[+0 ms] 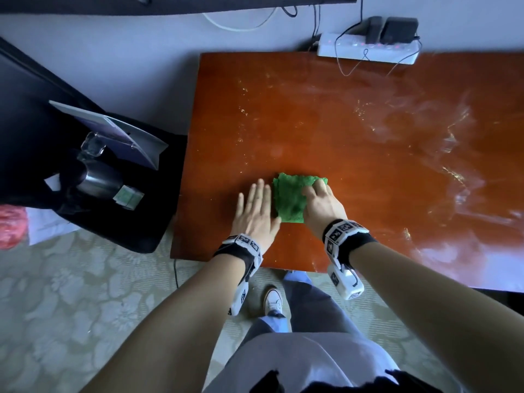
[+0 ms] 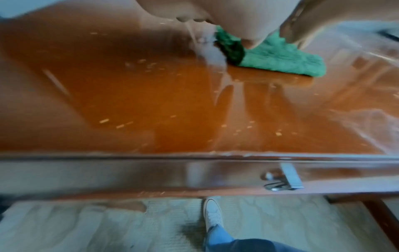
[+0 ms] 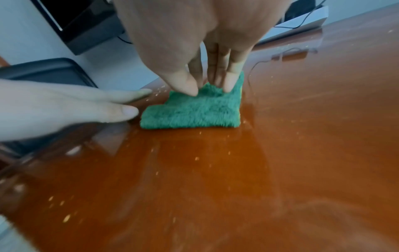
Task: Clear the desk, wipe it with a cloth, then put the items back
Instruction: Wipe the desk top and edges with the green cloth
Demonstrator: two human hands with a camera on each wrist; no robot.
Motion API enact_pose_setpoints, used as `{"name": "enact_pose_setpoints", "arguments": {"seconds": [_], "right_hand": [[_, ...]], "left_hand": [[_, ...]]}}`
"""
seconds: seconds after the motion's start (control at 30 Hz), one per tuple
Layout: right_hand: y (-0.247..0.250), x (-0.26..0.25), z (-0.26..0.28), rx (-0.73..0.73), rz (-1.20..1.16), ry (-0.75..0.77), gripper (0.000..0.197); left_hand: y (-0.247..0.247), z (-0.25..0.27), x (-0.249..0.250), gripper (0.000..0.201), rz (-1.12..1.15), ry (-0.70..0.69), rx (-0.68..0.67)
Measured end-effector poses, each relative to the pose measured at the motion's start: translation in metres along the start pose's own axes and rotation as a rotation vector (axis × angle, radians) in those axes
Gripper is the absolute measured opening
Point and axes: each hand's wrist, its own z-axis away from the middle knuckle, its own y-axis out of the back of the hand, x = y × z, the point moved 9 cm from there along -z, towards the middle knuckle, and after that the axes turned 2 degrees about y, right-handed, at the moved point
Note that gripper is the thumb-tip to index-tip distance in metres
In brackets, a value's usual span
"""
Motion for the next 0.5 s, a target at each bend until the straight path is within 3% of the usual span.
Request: {"name": "enact_pose_setpoints", "arguments": {"seconds": [0.17, 0.4, 0.5], "right_hand": [[-0.042, -0.007, 0.016, -0.034, 0.094, 0.09, 0.075], [-0.05, -0.02, 0.0, 0.065, 0.134, -0.056, 0.074], [-0.064, -0.049, 0.008, 0.082, 0.197, 0.019, 0.076]], "left_hand": [[-0.013, 0.031, -0.09, 0.078, 0.049, 0.32, -0.027], [-0.037, 0.065, -0.114, 0.075, 0.109, 0.279, -0.082], [-0.044, 0.08, -0.11, 0.075, 0.124, 0.269, -0.064]]}}
